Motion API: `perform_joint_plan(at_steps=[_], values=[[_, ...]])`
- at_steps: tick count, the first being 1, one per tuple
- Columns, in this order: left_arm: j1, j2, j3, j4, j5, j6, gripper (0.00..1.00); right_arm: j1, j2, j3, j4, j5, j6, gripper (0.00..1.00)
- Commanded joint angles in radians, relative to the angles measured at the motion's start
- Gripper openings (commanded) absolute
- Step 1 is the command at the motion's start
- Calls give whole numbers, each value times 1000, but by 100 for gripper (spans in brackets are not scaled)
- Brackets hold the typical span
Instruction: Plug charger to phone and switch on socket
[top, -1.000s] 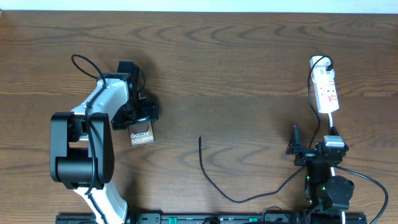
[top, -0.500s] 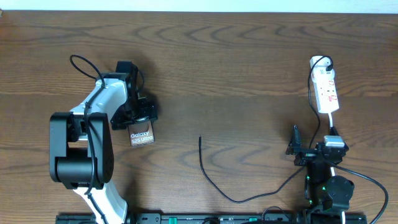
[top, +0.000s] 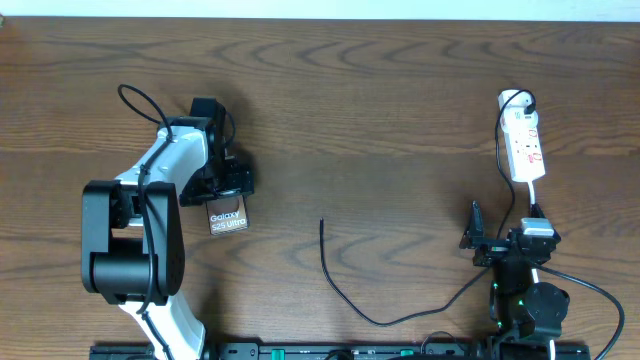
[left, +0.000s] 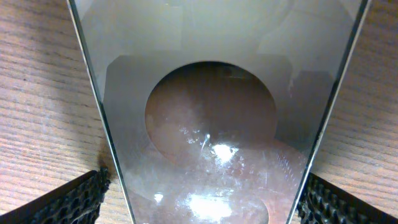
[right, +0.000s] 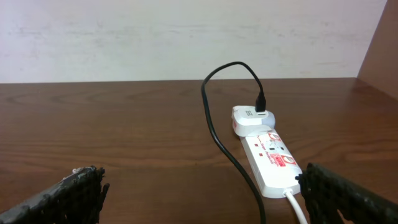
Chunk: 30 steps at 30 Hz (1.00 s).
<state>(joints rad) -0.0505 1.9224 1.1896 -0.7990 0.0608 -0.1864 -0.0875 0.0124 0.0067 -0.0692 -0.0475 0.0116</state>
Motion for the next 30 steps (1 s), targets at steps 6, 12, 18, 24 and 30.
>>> perform_joint_plan(at_steps=[6, 12, 18, 24, 30], values=[[-2, 8, -9, 5, 3, 9, 98, -4, -6, -1, -5, 8, 10, 99], [-2, 8, -11, 24, 6, 9, 98, -4, -6, -1, -5, 8, 10, 99], [-2, 8, -36, 49, 7, 9, 98, -4, -6, -1, -5, 8, 10, 99], [-1, 8, -96, 96, 6, 10, 98, -4, -6, -1, -5, 8, 10, 99], [-1, 8, -97, 95, 6, 10, 98, -4, -6, -1, -5, 8, 10, 99]])
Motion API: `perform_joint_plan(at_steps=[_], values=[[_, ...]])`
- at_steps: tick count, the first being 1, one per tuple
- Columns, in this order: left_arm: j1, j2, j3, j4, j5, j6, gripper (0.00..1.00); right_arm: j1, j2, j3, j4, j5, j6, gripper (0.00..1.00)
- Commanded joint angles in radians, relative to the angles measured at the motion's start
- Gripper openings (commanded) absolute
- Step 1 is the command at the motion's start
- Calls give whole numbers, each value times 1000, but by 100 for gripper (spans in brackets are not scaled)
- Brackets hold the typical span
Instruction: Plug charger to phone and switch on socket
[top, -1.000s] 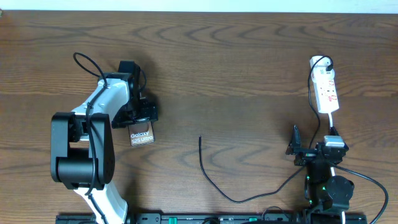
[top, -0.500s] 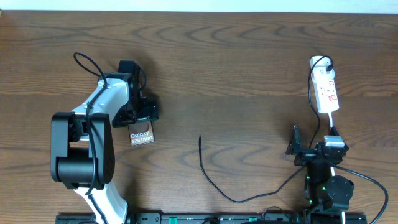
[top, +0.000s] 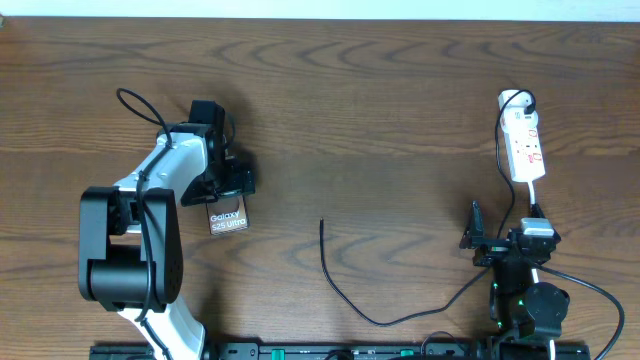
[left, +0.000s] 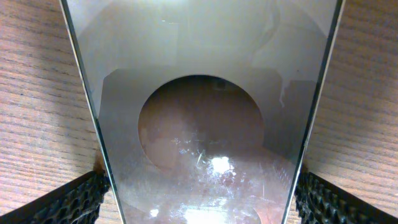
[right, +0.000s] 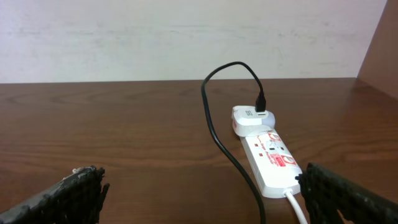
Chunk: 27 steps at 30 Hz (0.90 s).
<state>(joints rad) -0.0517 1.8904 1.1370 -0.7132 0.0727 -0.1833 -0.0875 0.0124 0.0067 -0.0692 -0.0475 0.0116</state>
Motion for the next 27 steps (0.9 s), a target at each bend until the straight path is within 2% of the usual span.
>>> perform_joint_plan(at_steps=[1, 27], values=[[0, 40, -44, 10, -6, 6, 98, -4, -6, -1, -5, 8, 10, 99], [0, 40, -44, -32, -5, 6, 98, -4, -6, -1, -5, 8, 10, 99]])
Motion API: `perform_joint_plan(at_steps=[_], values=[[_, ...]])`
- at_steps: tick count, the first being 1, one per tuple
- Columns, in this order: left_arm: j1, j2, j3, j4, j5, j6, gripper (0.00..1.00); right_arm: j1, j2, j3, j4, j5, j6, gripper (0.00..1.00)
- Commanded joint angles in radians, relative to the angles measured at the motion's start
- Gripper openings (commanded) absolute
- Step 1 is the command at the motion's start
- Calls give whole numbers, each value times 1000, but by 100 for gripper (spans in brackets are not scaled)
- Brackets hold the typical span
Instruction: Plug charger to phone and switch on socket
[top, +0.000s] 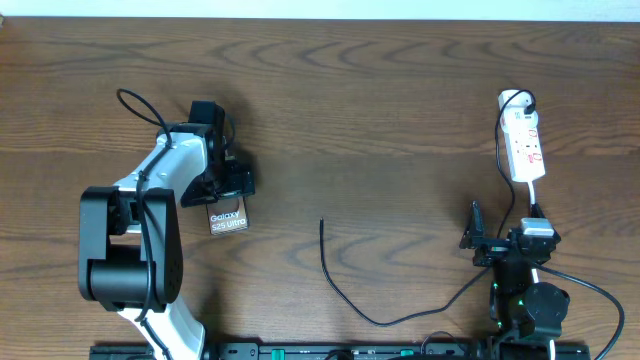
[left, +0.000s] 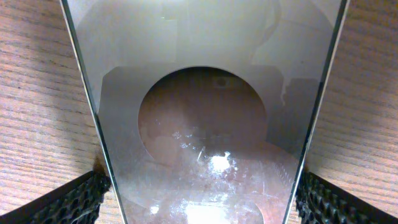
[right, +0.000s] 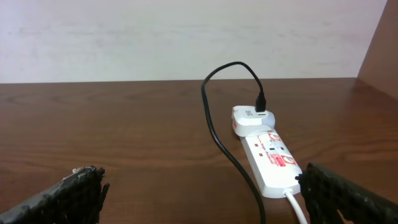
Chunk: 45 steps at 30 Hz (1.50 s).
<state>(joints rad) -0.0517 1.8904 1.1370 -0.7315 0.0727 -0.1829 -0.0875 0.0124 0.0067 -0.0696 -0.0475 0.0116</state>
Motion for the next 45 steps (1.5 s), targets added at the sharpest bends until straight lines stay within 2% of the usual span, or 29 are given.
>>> perform_joint_plan(at_steps=[1, 28, 33, 45], values=[[0, 40, -44, -14, -5, 6, 98, -4, -6, -1, -5, 8, 10, 99], [0, 40, -44, -17, -5, 22, 99, -4, -6, -1, -5, 8, 10, 99], [0, 40, -44, -18, -5, 22, 88, -4, -6, -1, -5, 8, 10, 99], [0, 40, -44, -14, -5, 22, 85, -4, -6, -1, -5, 8, 10, 99]])
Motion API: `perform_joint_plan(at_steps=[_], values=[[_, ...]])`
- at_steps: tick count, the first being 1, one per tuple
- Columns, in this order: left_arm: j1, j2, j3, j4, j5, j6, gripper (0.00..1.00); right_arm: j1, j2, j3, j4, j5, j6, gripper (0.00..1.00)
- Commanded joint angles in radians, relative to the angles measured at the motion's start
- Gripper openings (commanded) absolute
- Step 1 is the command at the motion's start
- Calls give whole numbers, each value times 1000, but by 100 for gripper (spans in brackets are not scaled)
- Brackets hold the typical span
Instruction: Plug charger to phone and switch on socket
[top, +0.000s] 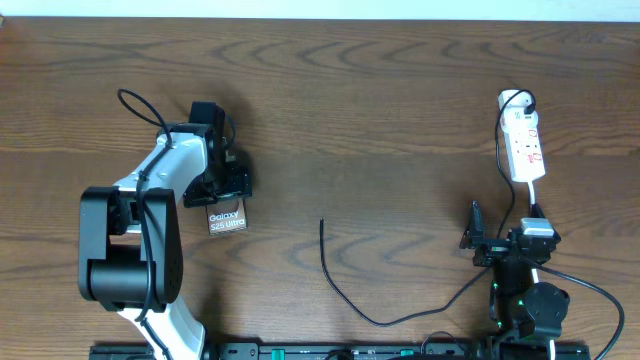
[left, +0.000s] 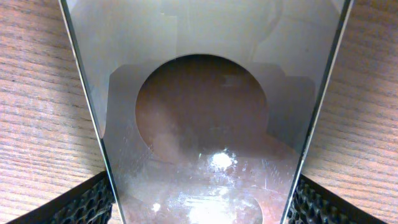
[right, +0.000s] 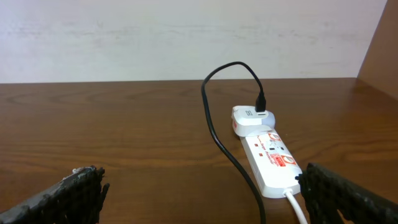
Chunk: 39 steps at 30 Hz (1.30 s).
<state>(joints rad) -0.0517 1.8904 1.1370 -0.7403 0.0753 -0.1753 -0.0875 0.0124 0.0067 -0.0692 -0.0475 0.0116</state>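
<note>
The phone (top: 228, 218), with a "Galaxy S25 Ultra" label, lies on the left of the wooden table. Its glossy face (left: 199, 124) fills the left wrist view. My left gripper (left: 199, 202) is over it and shut on it, both black fingers (left: 93, 202) pressed against its long edges. The black charger cable (top: 345, 295) lies loose mid-table, its free end (top: 322, 223) pointing up the table. It runs right to the white charger (right: 253, 118) plugged into the white power strip (right: 273, 163). My right gripper (right: 202, 196) stands open with nothing in it, low at the front right.
The power strip (top: 525, 140) lies at the far right, with its white lead running down toward the right arm's base (top: 528, 300). The table's right edge is close beyond it. A pale wall stands behind the table in the right wrist view.
My left gripper's fingers have closed in a little and now press against the phone's edges. The phone sits slightly differently in the wrist view. The right arm and cable have not moved.
My left gripper was first over the phone with its fingers wide of the edges. By the second moment the fingers were close beside the edges, and they stayed there. Now they are pressed on the phone. The right arm stayed still and open.
</note>
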Motion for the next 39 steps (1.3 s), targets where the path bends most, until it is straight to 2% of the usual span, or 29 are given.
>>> perform_joint_plan(at_steps=[1, 18, 22, 27, 34, 39], values=[[0, 40, -44, -6, -8, 14, 85, -4, -6, -1, -5, 8, 10, 99], [0, 40, -44, -6, -8, 14, 74, -4, -6, -1, -5, 8, 10, 99], [0, 40, -44, -6, -8, 14, 68, -4, -6, -1, -5, 8, 10, 99], [0, 40, -44, -6, -8, 14, 50, -4, -6, -1, -5, 8, 10, 99], [0, 40, -44, -6, -8, 14, 8, -4, -6, -1, -5, 8, 10, 99], [0, 40, -39, -6, -8, 23, 8, -4, -6, -1, -5, 8, 10, 99]])
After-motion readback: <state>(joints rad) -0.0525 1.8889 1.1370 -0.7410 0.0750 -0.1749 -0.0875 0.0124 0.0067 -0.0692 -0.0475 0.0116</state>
